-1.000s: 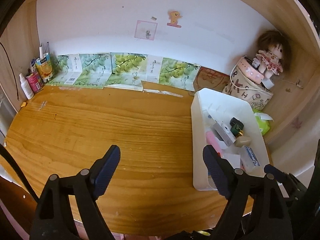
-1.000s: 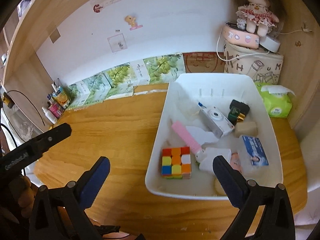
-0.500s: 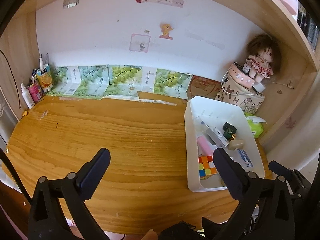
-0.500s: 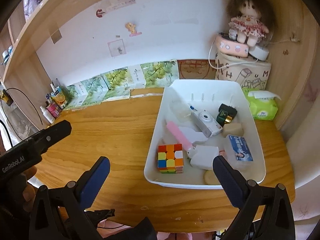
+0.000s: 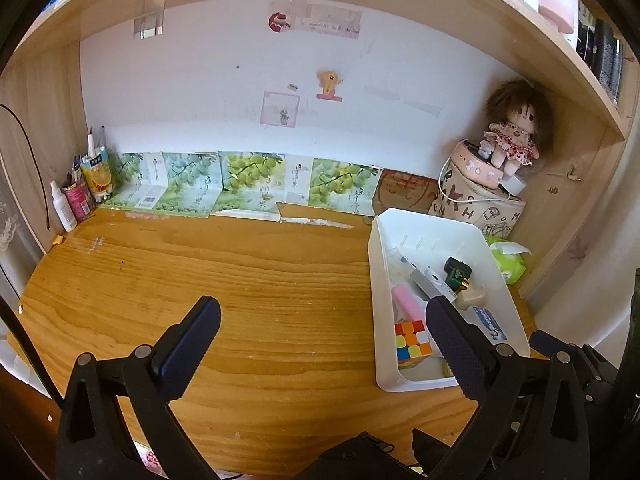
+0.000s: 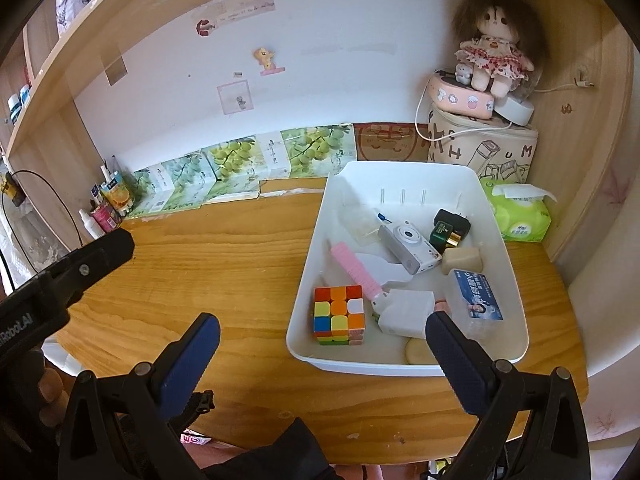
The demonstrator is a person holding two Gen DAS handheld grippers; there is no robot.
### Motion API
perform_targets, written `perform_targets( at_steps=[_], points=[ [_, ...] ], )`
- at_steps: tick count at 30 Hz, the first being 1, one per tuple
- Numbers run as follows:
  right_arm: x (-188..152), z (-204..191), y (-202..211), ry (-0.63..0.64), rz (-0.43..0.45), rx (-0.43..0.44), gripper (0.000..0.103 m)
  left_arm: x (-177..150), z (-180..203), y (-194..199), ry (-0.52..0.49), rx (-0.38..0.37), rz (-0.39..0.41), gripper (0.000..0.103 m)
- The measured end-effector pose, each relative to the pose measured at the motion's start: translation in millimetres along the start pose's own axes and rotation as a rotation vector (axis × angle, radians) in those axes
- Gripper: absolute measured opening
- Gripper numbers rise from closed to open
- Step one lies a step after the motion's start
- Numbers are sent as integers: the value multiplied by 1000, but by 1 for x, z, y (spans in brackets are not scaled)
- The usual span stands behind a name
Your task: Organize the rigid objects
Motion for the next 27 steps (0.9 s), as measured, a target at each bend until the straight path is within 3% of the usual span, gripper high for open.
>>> perform_targets(
  at_steps=[9,27],
  points=[
    [-3,-7,0,19,1,12,103,-3,-1,1,5,2,-4,102],
    [1,9,-9,6,-23,-66,103,2,15,-9,-18,-21,-23,102]
  ],
)
Point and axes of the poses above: each gripper's, at about its wrist camera, not at the fingertips, and y roughly against the way its jaws point, z to its right, x to its top, the point moved 4 cm from there along -y, roughly the way its jaws point, and after that the axes turned 15 degrees about -y, right-handed, at the moved point
